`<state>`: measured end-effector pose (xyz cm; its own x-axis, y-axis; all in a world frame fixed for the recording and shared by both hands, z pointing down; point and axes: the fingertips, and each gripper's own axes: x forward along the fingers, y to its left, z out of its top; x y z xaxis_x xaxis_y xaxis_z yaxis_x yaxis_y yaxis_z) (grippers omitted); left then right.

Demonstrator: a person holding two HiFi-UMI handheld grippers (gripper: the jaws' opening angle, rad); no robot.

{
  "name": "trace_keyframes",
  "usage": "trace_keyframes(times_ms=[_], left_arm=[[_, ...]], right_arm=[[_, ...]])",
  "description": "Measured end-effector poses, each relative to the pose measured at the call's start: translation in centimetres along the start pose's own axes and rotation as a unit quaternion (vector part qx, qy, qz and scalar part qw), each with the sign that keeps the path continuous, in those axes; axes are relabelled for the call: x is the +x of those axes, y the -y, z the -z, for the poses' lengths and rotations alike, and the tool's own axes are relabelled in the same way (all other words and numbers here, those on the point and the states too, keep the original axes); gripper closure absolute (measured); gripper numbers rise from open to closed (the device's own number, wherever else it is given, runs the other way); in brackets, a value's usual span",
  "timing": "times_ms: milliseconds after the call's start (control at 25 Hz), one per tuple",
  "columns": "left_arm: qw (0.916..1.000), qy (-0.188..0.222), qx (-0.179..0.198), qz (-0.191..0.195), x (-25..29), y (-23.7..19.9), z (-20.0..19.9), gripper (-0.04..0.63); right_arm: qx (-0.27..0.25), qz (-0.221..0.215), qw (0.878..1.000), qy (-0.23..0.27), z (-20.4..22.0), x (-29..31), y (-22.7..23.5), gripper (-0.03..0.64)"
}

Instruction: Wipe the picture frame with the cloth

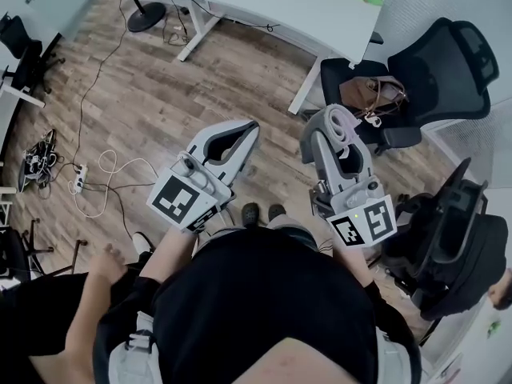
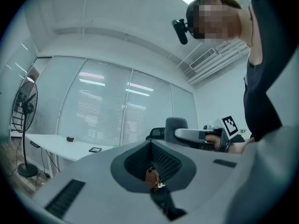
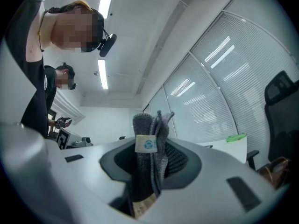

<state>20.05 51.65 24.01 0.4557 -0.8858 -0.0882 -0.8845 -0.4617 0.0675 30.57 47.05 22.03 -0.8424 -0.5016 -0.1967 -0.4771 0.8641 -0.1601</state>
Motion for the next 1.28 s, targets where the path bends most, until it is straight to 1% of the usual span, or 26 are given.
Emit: trace_keyframes(times_ms=[120,280,480,680,800,920,1160,1280], left_arm=[[1.0,0.001,0.0,-0.004,-1.0,-0.9,-0.1,0.594],[1.0,-0.003,0.006,-0.001,-1.5,-1.5,0.0,0.594],[0.9999,-0.003,0.013,0.001,-1.0,-2.1,0.0,0.594],[0.9998,-0.006,0.02,-0.006,-0.2,-3.7,0.3,0.594],[0.9996,-0.02,0.019,-0.01,0.8,-4.8,0.8,0.594],[0.9996,-0.009,0.025,-0.005,2.4,-6.0,0.4,0.594],[0.9996,-0.007,0.028,-0.009,6.0,-9.3,0.5,0.594],[0.9995,0.003,0.029,-0.009,8.3,-10.8,0.1,0.594]], right_arm=[[0.002,0.005,1.0,0.006,0.1,0.5,-0.7,0.497],[-0.003,0.01,1.0,0.005,0.1,0.8,-1.4,0.497],[-0.002,0.018,1.0,0.006,0.1,1.3,-0.3,0.496],[-0.002,0.016,1.0,0.009,0.3,2.7,0.8,0.497],[-0.002,0.014,1.0,0.013,0.0,3.9,1.9,0.497],[-0.002,0.015,1.0,0.016,-0.3,5.2,3.3,0.497],[-0.002,0.015,1.0,0.015,0.0,8.1,6.8,0.497],[-0.002,0.013,1.0,0.015,0.0,9.9,8.9,0.497]])
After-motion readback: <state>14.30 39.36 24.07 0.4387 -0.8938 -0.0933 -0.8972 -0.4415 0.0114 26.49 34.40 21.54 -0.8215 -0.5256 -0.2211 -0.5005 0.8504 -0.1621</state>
